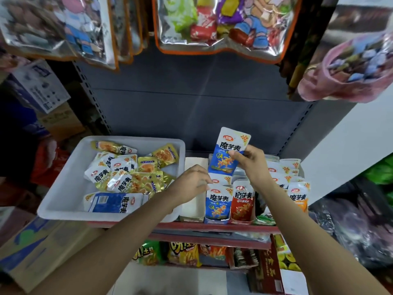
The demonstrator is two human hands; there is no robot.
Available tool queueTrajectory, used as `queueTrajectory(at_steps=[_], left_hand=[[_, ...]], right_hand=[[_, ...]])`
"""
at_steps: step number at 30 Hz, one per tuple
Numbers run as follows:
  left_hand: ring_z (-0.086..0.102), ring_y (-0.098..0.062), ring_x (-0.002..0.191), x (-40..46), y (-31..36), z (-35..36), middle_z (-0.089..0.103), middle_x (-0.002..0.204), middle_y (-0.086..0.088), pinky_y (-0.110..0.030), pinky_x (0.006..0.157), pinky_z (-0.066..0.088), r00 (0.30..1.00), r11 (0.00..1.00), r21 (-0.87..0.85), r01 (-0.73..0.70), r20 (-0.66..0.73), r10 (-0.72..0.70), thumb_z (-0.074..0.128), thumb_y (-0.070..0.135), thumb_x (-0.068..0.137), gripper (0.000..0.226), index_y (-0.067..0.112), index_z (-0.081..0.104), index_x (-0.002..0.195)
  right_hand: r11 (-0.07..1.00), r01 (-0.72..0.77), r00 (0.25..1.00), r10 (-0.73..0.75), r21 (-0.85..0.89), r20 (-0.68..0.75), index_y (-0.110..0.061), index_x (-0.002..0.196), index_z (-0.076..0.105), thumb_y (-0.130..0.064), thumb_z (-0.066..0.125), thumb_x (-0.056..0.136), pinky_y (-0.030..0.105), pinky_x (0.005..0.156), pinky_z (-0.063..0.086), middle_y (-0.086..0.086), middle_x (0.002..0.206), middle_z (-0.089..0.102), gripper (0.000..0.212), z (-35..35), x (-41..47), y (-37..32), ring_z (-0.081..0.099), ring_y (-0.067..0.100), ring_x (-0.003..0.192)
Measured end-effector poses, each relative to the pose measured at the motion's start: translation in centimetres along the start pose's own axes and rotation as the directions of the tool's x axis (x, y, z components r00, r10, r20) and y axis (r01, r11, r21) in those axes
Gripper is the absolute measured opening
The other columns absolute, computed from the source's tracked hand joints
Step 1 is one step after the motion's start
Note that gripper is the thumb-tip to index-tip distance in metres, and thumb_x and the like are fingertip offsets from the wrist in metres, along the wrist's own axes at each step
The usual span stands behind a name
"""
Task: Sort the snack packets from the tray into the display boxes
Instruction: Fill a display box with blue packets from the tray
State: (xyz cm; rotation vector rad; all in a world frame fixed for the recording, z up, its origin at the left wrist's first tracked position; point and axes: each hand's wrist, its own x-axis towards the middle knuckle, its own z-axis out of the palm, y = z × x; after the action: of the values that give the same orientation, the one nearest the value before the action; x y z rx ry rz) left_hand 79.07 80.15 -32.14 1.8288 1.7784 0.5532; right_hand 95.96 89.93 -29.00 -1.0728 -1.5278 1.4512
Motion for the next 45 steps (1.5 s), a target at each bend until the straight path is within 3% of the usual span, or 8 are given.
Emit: queueTrajectory(at_steps=[8, 13, 17, 23, 29, 33, 39, 45], left_hand=[[0.045, -0.013, 0.121, -0.1, -0.1, 0.1, 0.047, 0.128, -0.004, -0.012, 0.092, 0.026, 1.0, 1.0, 0.008, -0.004, -0.01, 0.004, 0.061, 0.021, 0.09, 0.021, 0.013, 0.069, 0.107], [0.038, -0.013, 0.13, 0.0, 0.0, 0.1, 0.04, 0.139, -0.003, -0.017, 0.098, 0.027, 1.0, 1.0, 0.021, 0.01, -0.024, -0.009, 0.058, 0.023, 0.092, 0.022, 0.015, 0.067, 0.111], [0.04, -0.015, 0.13, 0.0, 0.1, 0.0, 0.044, 0.141, -0.004, -0.02, 0.099, 0.029, 1.0, 1.0, 0.014, 0.01, -0.017, -0.01, 0.056, 0.022, 0.093, 0.024, 0.015, 0.066, 0.114], [0.055, -0.016, 0.112, 0.1, 0.1, 0.3, 0.063, 0.121, -0.001, -0.018, 0.082, 0.037, 0.999, 0.999, -0.045, 0.02, -0.038, -0.021, 0.058, 0.019, 0.092, 0.02, 0.011, 0.067, 0.108], [0.055, -0.017, 0.112, -0.1, -0.1, 0.4, 0.065, 0.119, -0.002, -0.028, 0.086, 0.044, 0.998, 0.998, -0.042, 0.052, -0.021, -0.053, 0.056, 0.023, 0.093, 0.021, 0.015, 0.067, 0.109], [0.055, -0.016, 0.111, -0.2, 0.1, 0.3, 0.064, 0.118, -0.001, -0.021, 0.086, 0.038, 0.998, 1.0, -0.026, 0.004, -0.057, -0.005, 0.057, 0.019, 0.092, 0.02, 0.012, 0.068, 0.106], [0.056, -0.013, 0.113, -0.1, 0.4, 0.7, 0.064, 0.118, 0.0, -0.019, 0.087, 0.04, 0.997, 0.996, -0.08, 0.033, -0.073, -0.038, 0.056, 0.013, 0.092, 0.021, 0.014, 0.063, 0.113], [0.057, -0.012, 0.111, -0.6, -0.2, 0.6, 0.06, 0.122, 0.003, -0.026, 0.086, 0.046, 0.988, 0.992, -0.114, 0.053, -0.138, -0.069, 0.057, 0.017, 0.091, 0.025, 0.016, 0.057, 0.116]], right_hand=[[0.95, -0.074, 0.992, 0.101, -0.302, 0.074, -0.006, 0.101, 0.062, -0.001, 0.063, 0.085, 0.04, 0.08, 0.057, 0.006, 0.1, 0.067, 0.017, 0.4, -0.5, 1.1, 0.067, 0.017, 0.09], [0.965, -0.073, 0.997, 0.072, -0.253, -0.01, -0.01, 0.103, 0.057, 0.0, 0.064, 0.085, 0.032, 0.075, 0.056, 0.008, 0.108, 0.066, 0.022, 1.0, -0.4, 0.7, 0.064, 0.018, 0.095], [0.838, -0.061, 0.989, 0.124, -0.542, 0.08, -0.004, 0.112, 0.057, -0.003, 0.068, 0.083, 0.04, 0.08, 0.055, 0.008, 0.11, 0.066, 0.031, 0.8, -0.1, 0.7, 0.063, 0.021, 0.1], [0.855, 0.096, 0.995, -0.087, -0.51, 0.042, -0.008, 0.084, 0.053, -0.004, 0.062, 0.087, 0.046, 0.073, 0.056, 0.004, 0.087, 0.065, 0.01, 0.4, 0.2, -0.1, 0.064, 0.018, 0.086], [0.582, 0.083, 0.988, 0.06, -0.809, 0.145, -0.005, 0.101, 0.056, -0.008, 0.064, 0.086, 0.039, 0.073, 0.054, 0.011, 0.1, 0.067, 0.017, 0.3, 0.3, 0.8, 0.064, 0.028, 0.092], [0.634, 0.192, 0.981, -0.104, -0.749, 0.164, -0.017, 0.114, 0.056, -0.009, 0.058, 0.09, 0.022, 0.061, 0.05, -0.001, 0.092, 0.065, 0.025, -0.1, -0.4, 0.6, 0.066, 0.018, 0.08], [0.402, 0.33, 0.941, -0.072, -0.854, 0.329, -0.015, 0.101, 0.07, -0.008, 0.05, 0.093, 0.035, 0.077, 0.052, 0.006, 0.107, 0.064, 0.023, 0.1, -0.6, 1.0, 0.062, 0.023, 0.093], [0.479, 0.285, 0.958, -0.108, -0.83, 0.267, -0.014, 0.112, 0.066, -0.011, 0.051, 0.093, 0.03, 0.086, 0.044, 0.006, 0.115, 0.06, 0.025, 1.2, -2.0, 0.8, 0.056, 0.022, 0.106]])
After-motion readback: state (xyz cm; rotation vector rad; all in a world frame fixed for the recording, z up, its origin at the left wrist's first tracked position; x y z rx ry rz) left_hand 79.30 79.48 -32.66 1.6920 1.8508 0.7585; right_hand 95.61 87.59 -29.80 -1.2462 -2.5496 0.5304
